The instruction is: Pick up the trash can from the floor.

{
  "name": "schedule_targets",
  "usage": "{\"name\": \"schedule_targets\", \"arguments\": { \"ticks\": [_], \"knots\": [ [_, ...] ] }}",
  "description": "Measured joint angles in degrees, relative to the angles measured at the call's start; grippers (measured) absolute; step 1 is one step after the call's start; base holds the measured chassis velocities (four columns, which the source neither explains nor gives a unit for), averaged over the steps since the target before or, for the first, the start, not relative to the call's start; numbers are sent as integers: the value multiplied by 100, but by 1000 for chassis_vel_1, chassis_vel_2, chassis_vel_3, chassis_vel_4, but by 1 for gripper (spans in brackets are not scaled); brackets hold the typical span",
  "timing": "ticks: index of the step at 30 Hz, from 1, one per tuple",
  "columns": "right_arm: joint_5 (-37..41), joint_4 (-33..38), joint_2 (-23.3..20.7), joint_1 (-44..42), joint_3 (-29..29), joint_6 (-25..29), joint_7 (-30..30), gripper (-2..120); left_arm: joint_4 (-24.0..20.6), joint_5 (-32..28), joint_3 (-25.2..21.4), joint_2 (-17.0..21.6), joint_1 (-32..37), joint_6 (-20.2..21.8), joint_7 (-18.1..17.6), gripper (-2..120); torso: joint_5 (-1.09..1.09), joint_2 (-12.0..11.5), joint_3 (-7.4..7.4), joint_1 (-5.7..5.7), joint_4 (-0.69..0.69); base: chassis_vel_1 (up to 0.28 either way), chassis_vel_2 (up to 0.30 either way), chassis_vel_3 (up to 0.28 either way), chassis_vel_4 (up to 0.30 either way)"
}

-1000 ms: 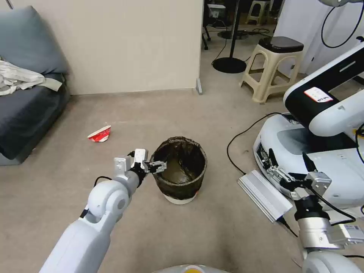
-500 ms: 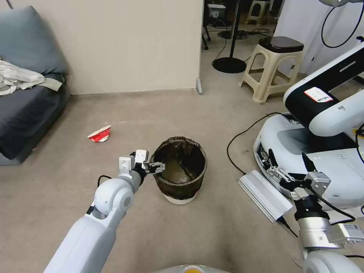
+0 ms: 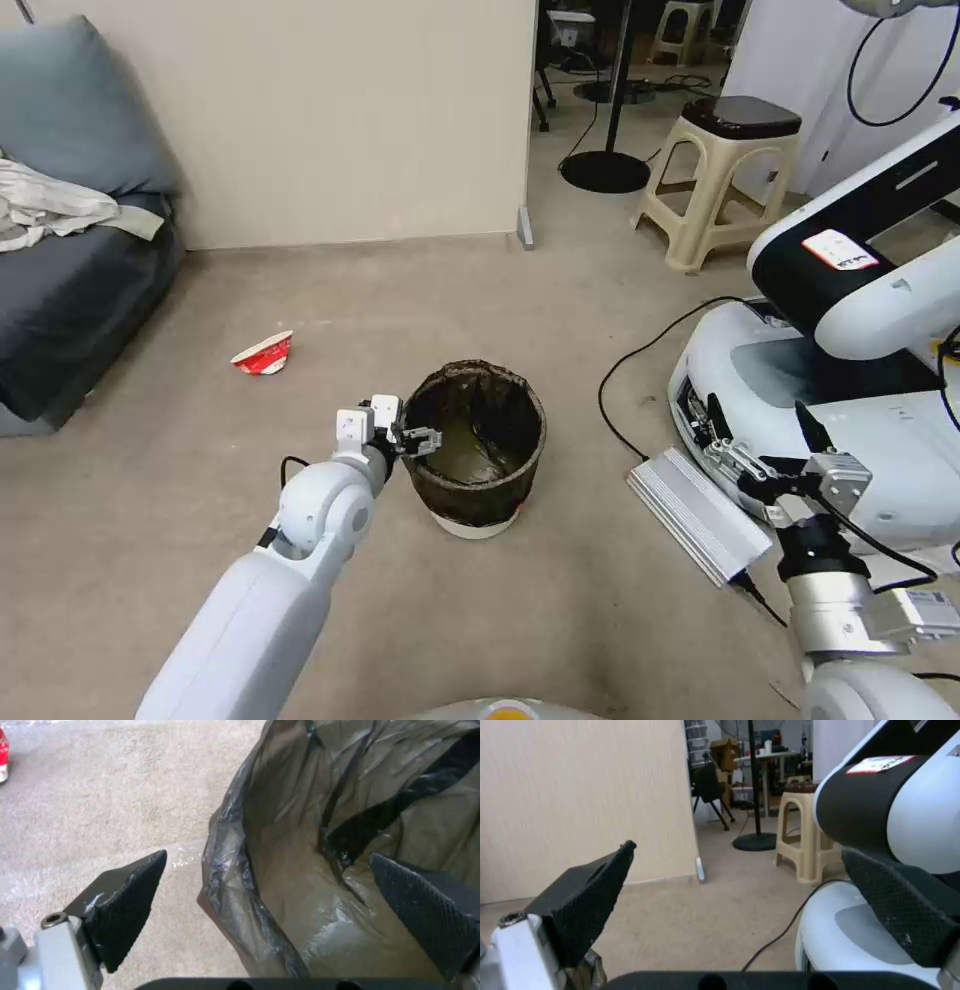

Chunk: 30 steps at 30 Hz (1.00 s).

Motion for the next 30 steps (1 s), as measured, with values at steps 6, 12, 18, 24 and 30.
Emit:
{"name": "schedule_targets", "arguments": {
  "ticks": [6,12,18,24,30],
  "knots": [
    [5,-40,-20,16,-5,5,1,100,140,13,43,-14,-68,-2,-52,100,0,0,0,0,0,0,0,0,0],
    [9,-81,-39,40,-15,10,2,100,358,21,99,-47,-196,-5,-142,100,0,0,0,0,0,0,0,0,0],
    [44,-88,-47,39,-10,16,2,100,554,21,188,-68,-280,-7,-198,100,-1,0,0,0,0,0,0,0,0],
    [93,-91,-51,26,16,27,2,100,728,13,291,-89,-379,-7,-275,100,0,0,0,0,0,0,0,0,0],
    [95,-91,-47,20,19,35,1,100,831,10,340,-88,-421,-7,-310,100,0,0,0,0,0,0,0,0,0]
  ]
}}
